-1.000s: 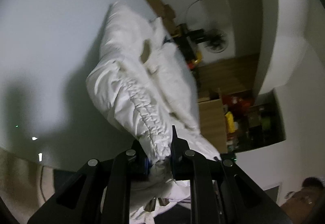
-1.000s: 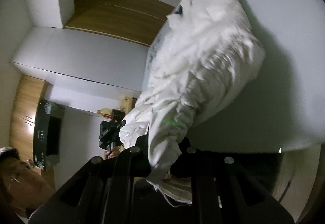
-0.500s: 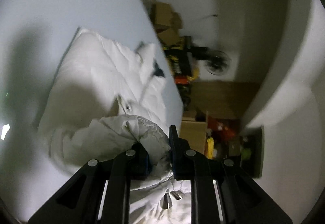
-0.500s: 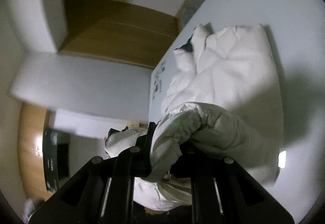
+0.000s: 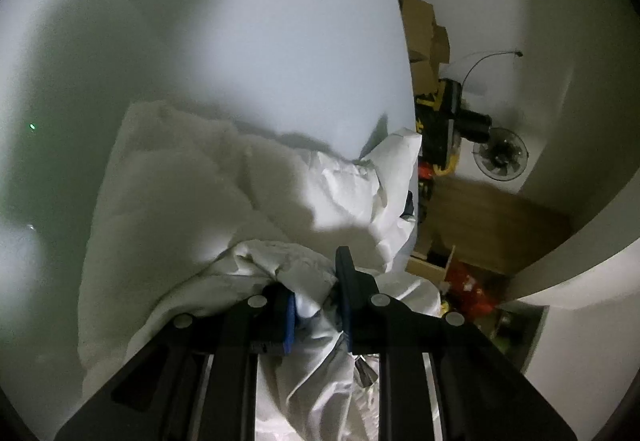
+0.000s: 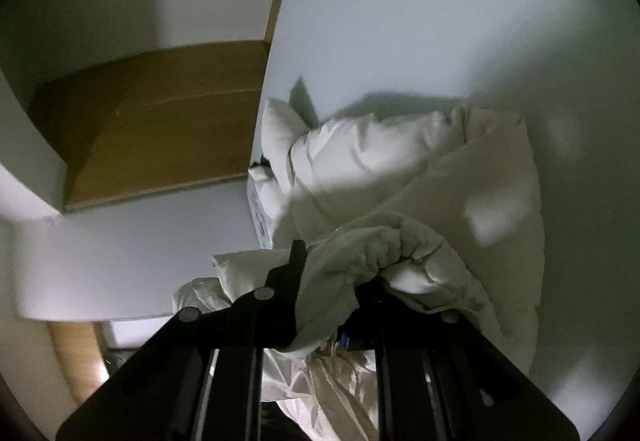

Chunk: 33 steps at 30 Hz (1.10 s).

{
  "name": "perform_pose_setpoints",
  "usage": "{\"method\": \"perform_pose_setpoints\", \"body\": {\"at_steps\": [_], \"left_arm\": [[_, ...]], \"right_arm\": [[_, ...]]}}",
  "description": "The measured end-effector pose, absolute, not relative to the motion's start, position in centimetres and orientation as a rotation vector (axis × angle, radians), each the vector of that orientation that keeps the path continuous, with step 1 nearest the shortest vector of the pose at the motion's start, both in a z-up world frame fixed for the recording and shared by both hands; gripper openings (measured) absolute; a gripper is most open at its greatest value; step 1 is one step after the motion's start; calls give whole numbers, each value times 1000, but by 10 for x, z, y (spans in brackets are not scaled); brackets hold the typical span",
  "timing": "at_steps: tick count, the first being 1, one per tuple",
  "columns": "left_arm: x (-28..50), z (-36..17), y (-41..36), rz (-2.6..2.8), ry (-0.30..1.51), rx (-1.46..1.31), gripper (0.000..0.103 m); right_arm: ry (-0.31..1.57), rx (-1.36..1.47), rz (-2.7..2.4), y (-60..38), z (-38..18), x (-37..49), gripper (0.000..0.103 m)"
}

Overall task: Fold large clothes
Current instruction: 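Fold the hem toward the collar with both tools and release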

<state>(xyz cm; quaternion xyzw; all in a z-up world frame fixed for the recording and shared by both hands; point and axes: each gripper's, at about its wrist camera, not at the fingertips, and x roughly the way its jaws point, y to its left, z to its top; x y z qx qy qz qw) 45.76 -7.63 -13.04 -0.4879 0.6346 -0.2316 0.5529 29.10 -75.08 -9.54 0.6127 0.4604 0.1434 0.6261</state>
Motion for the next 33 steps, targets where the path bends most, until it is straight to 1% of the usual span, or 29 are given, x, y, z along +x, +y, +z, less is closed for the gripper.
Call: {"method": "perform_pose_setpoints", "body": {"at_steps": [4,5,6,7,9,10,11,12,13,14,16,20,22,25,26,27,28,29,30,31,33], "left_arm": [[463,-139,-78,-598,1504,-1214,22],[465,-137,-76,-618,1494,-1232,26],[465,-137,-74,-633,1484,-1245,33],[466,-135,-72,-642,1470,-1260,37],[469,-134,-68,-645,1450,-1289,49],[469,-131,-66,-646,1440,-1297,52],[470,-127,-63,-644,1423,-1300,58],[471,-121,-59,-636,1399,-1300,61],[471,-114,-54,-620,1376,-1300,62],[471,-105,-48,-599,1341,-1299,65],[469,-78,-24,-544,1218,-1265,66],[450,-14,17,-412,1001,-1151,66],[432,24,21,-382,930,-1043,66],[392,81,2,-362,811,-838,66],[375,98,-21,-390,765,-768,66],[363,103,-44,-411,744,-725,66],[352,106,-66,-438,732,-691,67],[342,104,-97,-482,729,-670,69],[335,97,-128,-515,744,-650,71],[330,84,-157,-543,776,-630,71],[329,51,-204,-581,866,-590,71]], "right_arm": [[1047,1434,358,-752,-101,294,18],[1039,1446,365,-753,-100,292,20],[1030,1465,370,-755,-101,290,21],[1026,1471,375,-756,-100,288,22],[1026,1466,387,-754,-98,285,23],[1031,1459,390,-752,-97,285,25],[1031,1453,395,-753,-95,285,28],[1026,1444,402,-757,-92,286,31],[1016,1440,407,-758,-89,290,43],[991,1446,415,-761,-87,291,71],[900,1452,443,-773,-68,288,103],[809,1377,352,-794,-30,274,103],[698,1267,302,-796,12,253,103],[594,1010,286,-762,83,224,103],[576,934,304,-745,101,218,102],[556,854,320,-721,120,214,100],[553,803,328,-698,132,213,91],[565,769,360,-666,138,216,71],[592,741,377,-644,138,220,60],[636,684,358,-612,133,229,45],[687,603,272,-566,114,242,43]]}}
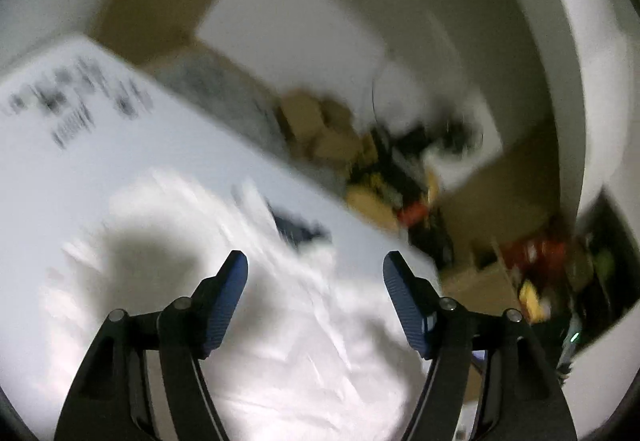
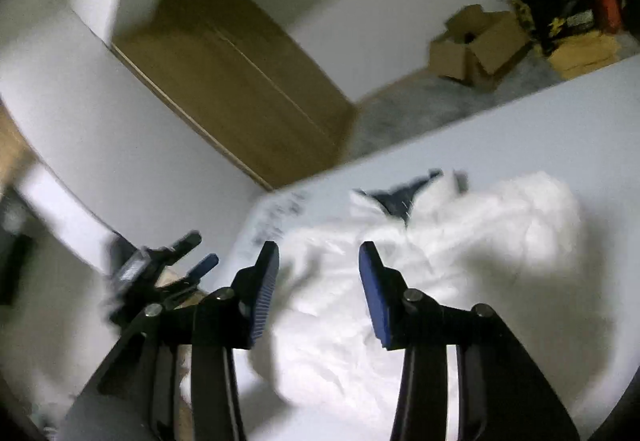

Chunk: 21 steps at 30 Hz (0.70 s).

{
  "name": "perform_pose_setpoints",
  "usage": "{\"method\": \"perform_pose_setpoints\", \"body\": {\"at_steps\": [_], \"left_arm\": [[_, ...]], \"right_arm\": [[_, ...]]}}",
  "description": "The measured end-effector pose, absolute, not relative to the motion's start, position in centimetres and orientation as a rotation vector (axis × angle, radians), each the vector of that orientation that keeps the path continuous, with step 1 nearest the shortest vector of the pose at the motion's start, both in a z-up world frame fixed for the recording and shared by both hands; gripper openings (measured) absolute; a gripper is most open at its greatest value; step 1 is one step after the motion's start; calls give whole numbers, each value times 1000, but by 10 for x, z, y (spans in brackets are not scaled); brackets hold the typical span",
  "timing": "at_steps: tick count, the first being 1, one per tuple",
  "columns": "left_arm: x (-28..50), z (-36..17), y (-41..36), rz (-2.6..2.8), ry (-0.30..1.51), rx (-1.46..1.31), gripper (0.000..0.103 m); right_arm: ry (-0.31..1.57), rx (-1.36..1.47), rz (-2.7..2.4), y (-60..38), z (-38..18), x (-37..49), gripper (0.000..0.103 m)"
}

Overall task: Fold large clothes
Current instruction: 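Fold the hem toward the collar with both tools and release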

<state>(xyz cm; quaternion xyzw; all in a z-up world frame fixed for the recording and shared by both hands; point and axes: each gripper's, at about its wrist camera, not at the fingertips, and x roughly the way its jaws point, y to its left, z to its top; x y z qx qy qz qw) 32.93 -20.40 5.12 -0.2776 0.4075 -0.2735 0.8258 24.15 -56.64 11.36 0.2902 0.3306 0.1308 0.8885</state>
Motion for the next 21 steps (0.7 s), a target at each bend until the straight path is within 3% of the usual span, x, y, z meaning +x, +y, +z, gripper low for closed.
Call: {"method": "perform_pose_setpoints", "body": {"at_steps": [3,7,12,16,21], "left_arm": [[336,-9,-253,-572,1030,-533,70],[367,-53,-270,-514,1086,-456,70],[408,-73,-283,-478,1122,-401,70],[393,-61,-268,-484,1125,-441,70],[322,-18,-221,-312,837,-298,73]], "right_arm": [[772,611,197,-530,60,262,43],[915,594,104,-530,5,305,43],[1038,636,59,-551,-50,362,29],[1021,623,86,-552,-30,345,30],[840,527,102,-517,12,254,31]]}}
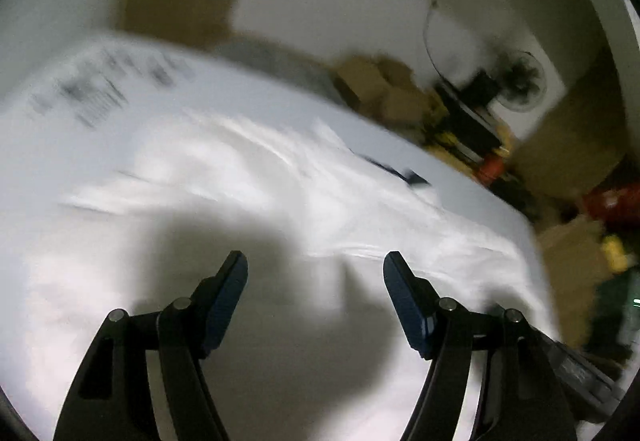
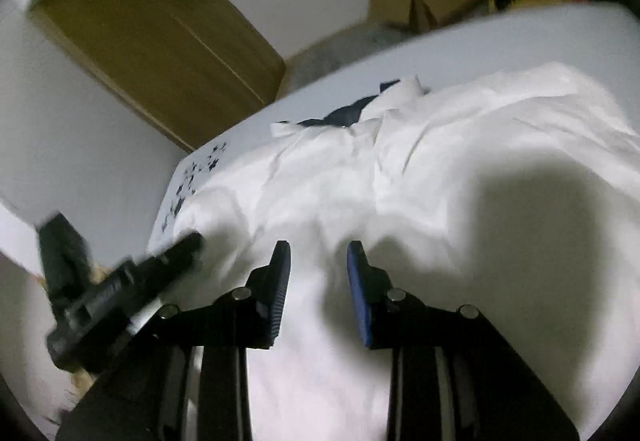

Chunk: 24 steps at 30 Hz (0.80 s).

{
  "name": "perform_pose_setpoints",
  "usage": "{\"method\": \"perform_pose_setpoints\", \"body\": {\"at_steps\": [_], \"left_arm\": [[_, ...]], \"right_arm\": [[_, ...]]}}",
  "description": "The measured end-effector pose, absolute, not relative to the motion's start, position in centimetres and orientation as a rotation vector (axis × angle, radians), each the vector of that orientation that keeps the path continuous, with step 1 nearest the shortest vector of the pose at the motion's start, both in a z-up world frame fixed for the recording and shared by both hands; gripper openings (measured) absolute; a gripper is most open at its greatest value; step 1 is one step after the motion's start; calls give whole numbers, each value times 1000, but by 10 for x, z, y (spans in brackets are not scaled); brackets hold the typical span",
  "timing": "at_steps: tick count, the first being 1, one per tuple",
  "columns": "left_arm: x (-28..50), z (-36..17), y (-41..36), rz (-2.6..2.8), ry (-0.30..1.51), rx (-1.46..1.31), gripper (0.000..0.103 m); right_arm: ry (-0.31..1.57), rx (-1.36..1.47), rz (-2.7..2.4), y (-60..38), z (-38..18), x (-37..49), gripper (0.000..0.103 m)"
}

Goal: Fold large clothes

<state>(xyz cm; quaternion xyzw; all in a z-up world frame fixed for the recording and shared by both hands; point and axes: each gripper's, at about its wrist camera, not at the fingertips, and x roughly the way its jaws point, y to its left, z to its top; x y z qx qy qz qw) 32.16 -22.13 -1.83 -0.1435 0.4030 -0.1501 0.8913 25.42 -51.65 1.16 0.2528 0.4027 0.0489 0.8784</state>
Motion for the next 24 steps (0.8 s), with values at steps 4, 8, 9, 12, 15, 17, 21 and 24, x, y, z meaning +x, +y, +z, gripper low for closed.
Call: {"method": "perform_pose_setpoints", "body": {"at_steps": [4,8,9,12,15,17,21,24], "left_arm": [[332,-56,-238,-198,902,-195,73],[341,-69,-269,-174,868,21,75],[346,-66,-264,-193,911,-8,75],[347,-36,-235,-272,882,-120,75],[365,-12,-223,-195,748,-88,75],[385,-21,-214,-166,769,-107,75],[403,-68,-220,-157,895,-55,80],[401,-76,-230,-130,838,-4,83]], "right_arm": [[884,410,40,-490,-27,259,31],[895,338,15,-482,-48,283,29],[933,344,30,-484,-43,284,30],[823,343,35,-510,4,261,32],[672,139,-208,-539,37,250,69],[722,148,-248,-566,26,264,75],[860,139,-264,-578,-19,279,74],[855,86,-271,-568,-25,277,75]]}}
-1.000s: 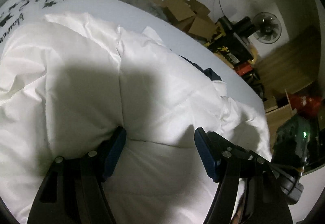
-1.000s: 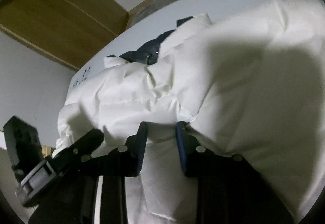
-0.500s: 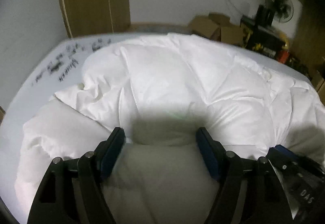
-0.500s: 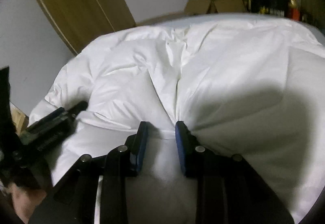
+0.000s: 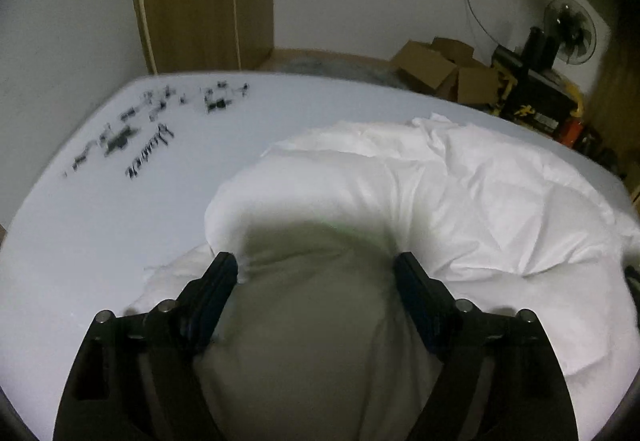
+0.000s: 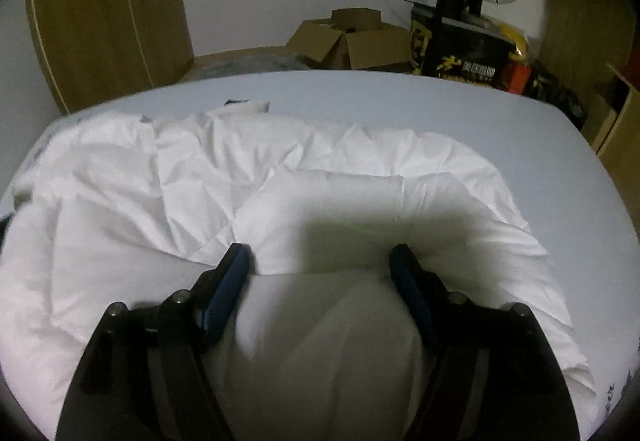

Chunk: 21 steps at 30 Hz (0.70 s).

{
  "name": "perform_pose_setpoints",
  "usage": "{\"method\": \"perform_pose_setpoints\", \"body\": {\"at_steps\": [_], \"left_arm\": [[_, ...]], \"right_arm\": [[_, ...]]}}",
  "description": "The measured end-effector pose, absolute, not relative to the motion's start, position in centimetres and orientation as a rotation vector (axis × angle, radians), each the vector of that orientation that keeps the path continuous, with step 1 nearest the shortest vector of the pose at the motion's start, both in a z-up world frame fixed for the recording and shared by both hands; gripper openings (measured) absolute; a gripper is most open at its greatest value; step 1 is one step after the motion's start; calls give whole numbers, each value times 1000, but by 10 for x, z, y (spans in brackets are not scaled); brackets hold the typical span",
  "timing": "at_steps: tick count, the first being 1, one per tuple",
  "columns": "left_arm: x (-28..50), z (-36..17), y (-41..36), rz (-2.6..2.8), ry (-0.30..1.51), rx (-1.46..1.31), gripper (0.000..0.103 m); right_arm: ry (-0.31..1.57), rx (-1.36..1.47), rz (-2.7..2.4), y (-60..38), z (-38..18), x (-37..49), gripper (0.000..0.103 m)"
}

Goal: Fold large clothes

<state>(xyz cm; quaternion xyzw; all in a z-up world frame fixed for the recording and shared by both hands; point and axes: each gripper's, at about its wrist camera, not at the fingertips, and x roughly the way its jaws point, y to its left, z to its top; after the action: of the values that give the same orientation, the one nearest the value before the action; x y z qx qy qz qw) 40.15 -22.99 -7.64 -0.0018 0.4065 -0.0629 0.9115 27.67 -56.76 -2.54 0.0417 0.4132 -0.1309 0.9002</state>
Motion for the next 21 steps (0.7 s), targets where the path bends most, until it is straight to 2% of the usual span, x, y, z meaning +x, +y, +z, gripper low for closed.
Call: {"method": "perform_pose_setpoints", "body": {"at_steps": [14,17,21], "left_arm": [[411,-91,-223,-138,829,-44,89],[398,-71,-223,-126,819,-36,88],[374,-28,-248,-154,694,-26,89]], "right_arm": [[900,114,-257,-577,-63,318,76],[907,114,-305,-569,-46,313,76],[741,51,-254,-513,8,304,77]]}}
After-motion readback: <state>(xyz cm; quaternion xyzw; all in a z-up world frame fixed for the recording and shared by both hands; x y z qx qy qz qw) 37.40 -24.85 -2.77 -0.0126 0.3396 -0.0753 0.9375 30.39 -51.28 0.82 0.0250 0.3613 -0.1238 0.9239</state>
